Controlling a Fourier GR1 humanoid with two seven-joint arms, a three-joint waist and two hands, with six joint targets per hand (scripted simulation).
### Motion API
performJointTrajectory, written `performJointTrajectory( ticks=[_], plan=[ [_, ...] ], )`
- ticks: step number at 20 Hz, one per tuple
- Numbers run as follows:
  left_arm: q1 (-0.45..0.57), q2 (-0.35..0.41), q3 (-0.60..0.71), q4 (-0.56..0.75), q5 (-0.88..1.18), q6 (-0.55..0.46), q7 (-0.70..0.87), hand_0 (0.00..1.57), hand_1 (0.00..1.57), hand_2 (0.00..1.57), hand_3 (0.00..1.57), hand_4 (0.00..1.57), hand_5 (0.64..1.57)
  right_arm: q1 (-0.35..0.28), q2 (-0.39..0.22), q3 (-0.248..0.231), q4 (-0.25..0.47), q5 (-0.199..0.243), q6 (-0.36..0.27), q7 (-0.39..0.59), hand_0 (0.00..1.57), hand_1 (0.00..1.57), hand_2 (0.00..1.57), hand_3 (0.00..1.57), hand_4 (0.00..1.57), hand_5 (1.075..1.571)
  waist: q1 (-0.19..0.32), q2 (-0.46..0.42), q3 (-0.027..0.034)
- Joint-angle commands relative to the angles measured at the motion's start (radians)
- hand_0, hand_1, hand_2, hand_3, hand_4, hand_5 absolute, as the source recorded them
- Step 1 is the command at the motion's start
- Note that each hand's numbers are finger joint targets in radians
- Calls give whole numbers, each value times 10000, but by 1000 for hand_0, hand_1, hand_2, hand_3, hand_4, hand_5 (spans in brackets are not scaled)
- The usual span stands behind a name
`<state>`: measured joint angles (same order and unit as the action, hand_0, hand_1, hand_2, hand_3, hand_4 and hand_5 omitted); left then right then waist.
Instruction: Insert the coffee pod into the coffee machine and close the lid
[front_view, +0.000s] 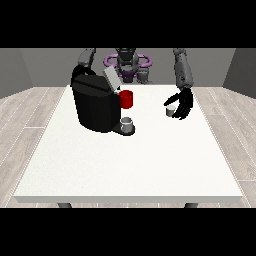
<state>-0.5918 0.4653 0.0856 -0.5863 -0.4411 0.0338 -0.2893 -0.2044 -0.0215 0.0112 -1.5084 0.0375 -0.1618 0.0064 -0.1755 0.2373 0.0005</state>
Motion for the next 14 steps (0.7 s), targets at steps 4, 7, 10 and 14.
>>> performJointTrajectory(
  ticks=[4, 7, 10, 14],
  plan=[
    [-338, -507, -238, 174, -690, 1007, 161, 824, 824, 972, 737, 389, 1571, -247, -51, -448, 799, -394, 39, -565, 0, 0, 0, 0, 492, 1571, 279, -141, -5],
    [-341, -96, -119, 759, -903, 1201, -384, 971, 971, 1086, 863, 323, 1571, 94, 207, 223, -130, -261, -236, 88, 0, 0, 0, 0, 510, 1571, -47, -134, -10],
    [-1006, 314, -335, 897, -1300, 967, -6, 899, 899, 1011, 776, 309, 1571, -151, 206, 802, 97, -174, -945, -411, 0, 0, 0, 0, 487, 1571, -101, 471, -9],
    [-926, 155, -274, 906, -1374, 1186, -618, 1174, 1174, 1286, 1183, 412, 1571, -478, -357, -548, 466, -686, 132, -563, 0, 0, 0, 0, 398, 1571, -32, 487, -8]
  ],
)
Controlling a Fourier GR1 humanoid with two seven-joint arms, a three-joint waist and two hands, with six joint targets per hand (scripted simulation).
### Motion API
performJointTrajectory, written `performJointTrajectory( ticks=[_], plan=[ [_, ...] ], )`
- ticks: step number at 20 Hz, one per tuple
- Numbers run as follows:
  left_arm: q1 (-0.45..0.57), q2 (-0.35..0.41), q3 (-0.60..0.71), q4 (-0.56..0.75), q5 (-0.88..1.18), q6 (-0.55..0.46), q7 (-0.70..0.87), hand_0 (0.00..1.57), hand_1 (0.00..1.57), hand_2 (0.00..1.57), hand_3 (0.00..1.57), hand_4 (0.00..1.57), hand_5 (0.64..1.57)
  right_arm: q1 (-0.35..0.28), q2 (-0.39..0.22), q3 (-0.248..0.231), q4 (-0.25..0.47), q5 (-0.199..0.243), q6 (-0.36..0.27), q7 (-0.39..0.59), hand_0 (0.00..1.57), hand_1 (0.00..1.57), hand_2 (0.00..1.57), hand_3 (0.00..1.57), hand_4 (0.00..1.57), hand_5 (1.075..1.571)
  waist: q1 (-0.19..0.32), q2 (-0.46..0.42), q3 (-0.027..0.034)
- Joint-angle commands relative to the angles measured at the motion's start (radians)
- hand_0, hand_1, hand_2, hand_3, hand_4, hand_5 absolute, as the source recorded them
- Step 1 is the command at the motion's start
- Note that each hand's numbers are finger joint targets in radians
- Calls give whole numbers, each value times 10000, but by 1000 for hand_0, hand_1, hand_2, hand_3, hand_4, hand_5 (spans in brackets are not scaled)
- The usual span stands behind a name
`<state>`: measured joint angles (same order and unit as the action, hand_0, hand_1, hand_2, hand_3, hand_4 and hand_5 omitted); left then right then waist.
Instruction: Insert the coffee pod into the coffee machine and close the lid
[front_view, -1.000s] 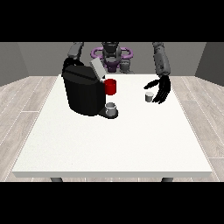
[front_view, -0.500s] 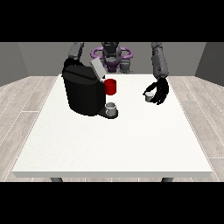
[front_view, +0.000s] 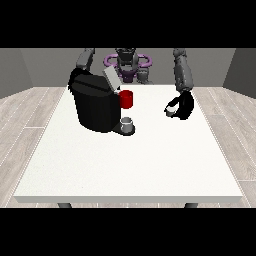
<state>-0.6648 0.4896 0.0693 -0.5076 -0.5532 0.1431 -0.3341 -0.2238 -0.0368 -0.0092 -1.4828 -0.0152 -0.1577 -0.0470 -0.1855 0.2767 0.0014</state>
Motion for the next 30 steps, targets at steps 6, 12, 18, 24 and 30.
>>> performJointTrajectory(
  ticks=[6, 12, 18, 24, 30],
  plan=[
    [-678, 370, 24, -266, 40, -1084, -1057, 1477, 1477, 1470, 1410, 632, 1571, 220, -27, -285, 467, -239, 116, -94, 0, 0, 0, 0, 438, 1571, 162, -465, -15],
    [-1530, -168, -119, -551, -137, -1426, -162, 1289, 1289, 1362, 1337, 557, 1571, -220, 354, 93, 822, 24, -351, 244, 0, 0, 0, 0, 468, 1571, 105, -893, -15],
    [-2248, -521, -479, -1351, -312, -2311, 599, 1235, 1235, 1323, 1291, 571, 1571, -552, -186, -791, 2122, -554, 321, -569, 0, 0, 0, 0, 492, 1571, 454, -1245, -8],
    [-2785, -630, -334, -1336, -238, -3016, 1414, 1255, 1255, 1332, 1288, 556, 1571, -270, 142, -250, 1818, -355, 232, 12, 0, 0, 0, 0, 495, 1571, 81, -1977, -11],
    [-3772, -273, 72, -1488, -387, -2472, 1685, 1017, 1017, 1206, 1226, 503, 1571, -370, 182, -41, 1681, -120, 252, -523, 0, 0, 0, 0, 494, 1571, -516, -1132, -12]
  ],
)
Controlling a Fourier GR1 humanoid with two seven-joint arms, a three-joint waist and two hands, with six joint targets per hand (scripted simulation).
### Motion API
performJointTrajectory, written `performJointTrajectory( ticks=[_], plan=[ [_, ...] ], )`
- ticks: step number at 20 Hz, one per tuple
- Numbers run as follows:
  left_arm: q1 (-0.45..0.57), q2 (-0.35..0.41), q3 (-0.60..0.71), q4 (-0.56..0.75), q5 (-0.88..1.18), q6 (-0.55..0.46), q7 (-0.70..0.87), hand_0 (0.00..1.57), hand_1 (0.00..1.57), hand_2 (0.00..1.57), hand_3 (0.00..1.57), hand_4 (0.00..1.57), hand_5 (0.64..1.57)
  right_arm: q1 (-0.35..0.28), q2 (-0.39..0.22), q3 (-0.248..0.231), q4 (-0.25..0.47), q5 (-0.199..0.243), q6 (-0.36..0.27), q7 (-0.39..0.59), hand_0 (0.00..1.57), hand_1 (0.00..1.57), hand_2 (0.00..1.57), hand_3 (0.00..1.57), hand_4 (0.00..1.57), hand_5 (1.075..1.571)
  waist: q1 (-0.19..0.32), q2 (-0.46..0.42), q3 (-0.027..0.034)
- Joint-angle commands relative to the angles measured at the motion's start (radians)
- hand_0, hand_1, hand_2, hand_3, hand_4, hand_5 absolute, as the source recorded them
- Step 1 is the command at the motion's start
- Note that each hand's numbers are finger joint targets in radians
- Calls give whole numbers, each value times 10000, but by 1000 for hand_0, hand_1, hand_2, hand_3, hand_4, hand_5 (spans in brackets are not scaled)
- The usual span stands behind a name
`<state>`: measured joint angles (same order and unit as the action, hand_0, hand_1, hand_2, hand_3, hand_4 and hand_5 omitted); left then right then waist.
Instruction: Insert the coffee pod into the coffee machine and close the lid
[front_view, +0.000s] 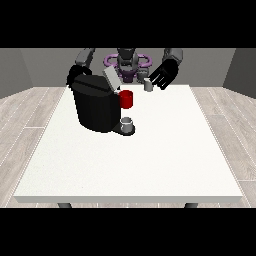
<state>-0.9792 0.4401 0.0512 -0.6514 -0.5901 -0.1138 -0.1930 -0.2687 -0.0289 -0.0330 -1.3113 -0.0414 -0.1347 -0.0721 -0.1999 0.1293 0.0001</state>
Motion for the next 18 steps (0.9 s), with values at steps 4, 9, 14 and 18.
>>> performJointTrajectory(
  ticks=[4, 9, 14, 18],
  plan=[
    [-1360, 712, 789, 238, 344, -501, 690, 1209, 1209, 1245, 1188, 486, 1571, -47, 270, 410, -462, 339, -257, 6, 0, 0, 0, 0, 506, 1571, -688, 406, 0],
    [-1646, 312, 642, 183, 127, -190, 680, 1264, 1264, 1319, 1251, 516, 1571, -698, -47, 208, -603, 316, -238, 564, 0, 0, 0, 0, 549, 1571, -843, 835, -1],
    [-2230, 427, 668, 122, -24, -136, 828, 1281, 1281, 1306, 1226, 501, 1571, -989, -109, 30, -392, 302, -239, 153, 0, 0, 0, 0, 459, 1571, -923, 1429, 2],
    [-1588, 196, 487, 43, -230, 209, 328, 1306, 1306, 1328, 1245, 487, 1571, -685, -260, -267, -516, 130, -198, -170, 0, 0, 0, 0, 519, 1571, -785, 1324, 1]
  ],
)
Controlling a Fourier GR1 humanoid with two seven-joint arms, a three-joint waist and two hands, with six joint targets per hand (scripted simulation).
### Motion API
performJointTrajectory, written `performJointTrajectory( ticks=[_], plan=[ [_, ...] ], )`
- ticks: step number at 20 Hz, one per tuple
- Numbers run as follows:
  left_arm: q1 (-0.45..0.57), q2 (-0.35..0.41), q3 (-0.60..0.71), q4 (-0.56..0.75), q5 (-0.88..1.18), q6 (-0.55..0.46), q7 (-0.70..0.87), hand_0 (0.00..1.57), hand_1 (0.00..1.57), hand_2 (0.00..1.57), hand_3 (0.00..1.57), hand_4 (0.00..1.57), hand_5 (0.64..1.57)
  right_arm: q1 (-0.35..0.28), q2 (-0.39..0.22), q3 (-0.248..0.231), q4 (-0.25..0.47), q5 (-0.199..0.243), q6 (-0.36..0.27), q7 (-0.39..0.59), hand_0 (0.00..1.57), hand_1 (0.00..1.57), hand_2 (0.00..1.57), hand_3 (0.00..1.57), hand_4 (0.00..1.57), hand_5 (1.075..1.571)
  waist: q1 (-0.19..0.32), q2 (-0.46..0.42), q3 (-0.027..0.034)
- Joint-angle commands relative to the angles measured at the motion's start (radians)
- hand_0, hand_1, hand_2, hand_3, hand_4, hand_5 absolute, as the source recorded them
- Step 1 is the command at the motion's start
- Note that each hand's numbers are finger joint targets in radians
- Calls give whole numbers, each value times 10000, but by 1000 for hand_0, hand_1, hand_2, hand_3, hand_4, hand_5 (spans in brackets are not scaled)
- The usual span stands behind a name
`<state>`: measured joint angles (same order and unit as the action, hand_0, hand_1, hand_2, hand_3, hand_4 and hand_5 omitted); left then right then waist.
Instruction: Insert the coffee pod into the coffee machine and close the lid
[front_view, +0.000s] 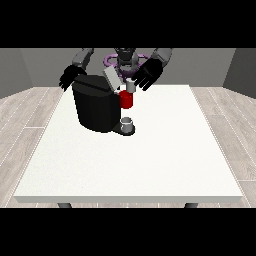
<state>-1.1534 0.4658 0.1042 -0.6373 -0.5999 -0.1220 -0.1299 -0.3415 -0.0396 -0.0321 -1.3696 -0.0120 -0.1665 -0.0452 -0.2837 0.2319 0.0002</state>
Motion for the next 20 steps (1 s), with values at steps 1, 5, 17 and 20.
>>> performJointTrajectory(
  ticks=[1, 5, 17, 20],
  plan=[
    [-15, -115, -105, -51, -93, -205, 27, 1307, 1307, 1328, 1239, 487, 1571, -214, -445, -574, 230, -321, 178, 176, 0, 0, 0, 0, 481, 1571, 173, -27, 1],
    [-122, -232, -42, 241, -157, -240, 448, 1305, 1305, 1326, 1229, 500, 1571, 217, -60, -15, -35, -132, 167, 277, 0, 0, 0, 0, 537, 1571, -174, -190, 0],
    [-222, -607, -198, -24, -346, -144, 40, 1203, 1203, 1272, 1200, 500, 1571, 200, 77, -315, 412, -230, 37, -603, 0, 0, 0, 0, 513, 1571, 262, 254, 3],
    [-221, -607, -85, 187, -321, -306, 422, 1204, 1204, 1279, 1208, 521, 1571, 495, 3, -214, 302, -123, 58, -481, 0, 0, 0, 0, 462, 1571, 103, -35, 2]
  ],
)
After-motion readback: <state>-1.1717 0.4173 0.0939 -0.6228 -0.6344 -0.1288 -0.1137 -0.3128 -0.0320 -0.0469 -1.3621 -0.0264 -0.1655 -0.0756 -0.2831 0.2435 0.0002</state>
